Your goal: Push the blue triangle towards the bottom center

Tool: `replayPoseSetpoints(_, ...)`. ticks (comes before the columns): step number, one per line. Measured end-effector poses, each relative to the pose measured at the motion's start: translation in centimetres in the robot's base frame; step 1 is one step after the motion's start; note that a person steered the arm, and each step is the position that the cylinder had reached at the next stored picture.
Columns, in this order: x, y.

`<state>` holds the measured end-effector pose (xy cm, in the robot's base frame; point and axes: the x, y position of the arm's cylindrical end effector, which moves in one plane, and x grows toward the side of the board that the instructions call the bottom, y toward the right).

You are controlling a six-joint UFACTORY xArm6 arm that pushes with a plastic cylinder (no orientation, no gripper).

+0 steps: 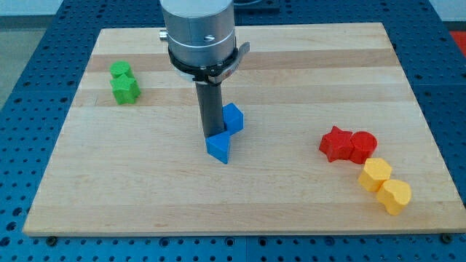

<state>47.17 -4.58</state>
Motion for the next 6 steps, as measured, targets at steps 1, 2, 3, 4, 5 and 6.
replayPoseSetpoints(1, -0.3, 2.1)
replayPoseSetpoints(2, 0.5, 3.2)
replayPoseSetpoints(3, 1.6, 2.6)
replayPoseSetpoints(4, 2.5, 1.0)
replayPoseSetpoints(5, 4.7, 0.4)
replayPoseSetpoints(6, 7.0, 0.3)
